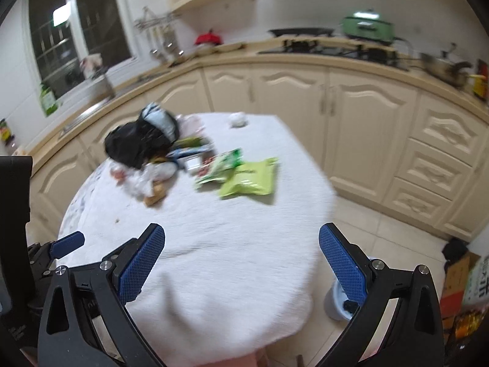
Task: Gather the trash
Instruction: 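Move both tools back over the table, then grasp the crumpled clear plastic with the left gripper while the right gripper grasps the green snack bag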
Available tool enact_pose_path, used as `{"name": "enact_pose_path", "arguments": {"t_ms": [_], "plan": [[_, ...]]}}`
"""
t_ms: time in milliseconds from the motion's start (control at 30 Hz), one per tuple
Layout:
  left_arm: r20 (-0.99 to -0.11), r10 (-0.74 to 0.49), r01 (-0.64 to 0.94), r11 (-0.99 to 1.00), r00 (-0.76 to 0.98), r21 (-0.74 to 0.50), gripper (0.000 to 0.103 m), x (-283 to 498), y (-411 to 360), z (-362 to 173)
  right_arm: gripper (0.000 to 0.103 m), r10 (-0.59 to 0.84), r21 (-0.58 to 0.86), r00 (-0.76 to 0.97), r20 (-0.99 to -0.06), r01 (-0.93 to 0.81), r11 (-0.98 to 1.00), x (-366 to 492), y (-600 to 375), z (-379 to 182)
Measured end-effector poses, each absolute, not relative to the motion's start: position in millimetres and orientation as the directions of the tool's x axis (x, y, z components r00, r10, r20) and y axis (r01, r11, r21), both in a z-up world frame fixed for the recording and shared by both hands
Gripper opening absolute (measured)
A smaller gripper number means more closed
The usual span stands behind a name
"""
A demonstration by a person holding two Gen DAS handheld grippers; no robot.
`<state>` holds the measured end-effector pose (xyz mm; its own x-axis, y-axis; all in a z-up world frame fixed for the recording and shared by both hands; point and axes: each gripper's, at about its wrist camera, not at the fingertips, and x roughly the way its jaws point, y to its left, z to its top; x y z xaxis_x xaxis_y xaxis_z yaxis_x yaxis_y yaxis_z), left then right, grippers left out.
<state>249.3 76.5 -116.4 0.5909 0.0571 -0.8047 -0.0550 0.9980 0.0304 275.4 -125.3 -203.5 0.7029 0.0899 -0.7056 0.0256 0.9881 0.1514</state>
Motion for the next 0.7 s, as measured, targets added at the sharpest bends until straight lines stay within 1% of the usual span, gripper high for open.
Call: {"name": "enact_pose_path", "arguments": {"t_ms": [100, 333, 600, 700], "plan": [[-0.819, 0.074, -0.099, 0.995, 0.569, 0.021, 0.089, 260.0, 94.4, -121.7, 0.102, 0.134, 0.164, 0.680, -0.721, -0.020, 0.986, 290.7, -111.3, -210.8], [-0.837, 0.081, -0.154, 0.988, 0.542, -0.004, 0.089, 292.0, 127.0, -129.7, 0.102, 0.127, 0.140, 0.612, -0.781, -0.027, 0.990, 329.3, -90.8, -232.4], [-0.848, -0.021, -0.137, 0.984, 0.530, -0.110, 0.090, 346.6, 151.0, -137.4, 0.102, 0.076, 0.116, 0.572, -0.817, 0.033, 0.993, 364.3, -101.4, -245.1], [-0.842, -0.079, -0.139, 0.974, 0.533, -0.179, 0.094, 372.4, 158.7, -142.2, 0.102, 0.060, 0.118, 0.566, -0.822, 0.067, 0.991, 375.8, -112.7, -246.4]]}}
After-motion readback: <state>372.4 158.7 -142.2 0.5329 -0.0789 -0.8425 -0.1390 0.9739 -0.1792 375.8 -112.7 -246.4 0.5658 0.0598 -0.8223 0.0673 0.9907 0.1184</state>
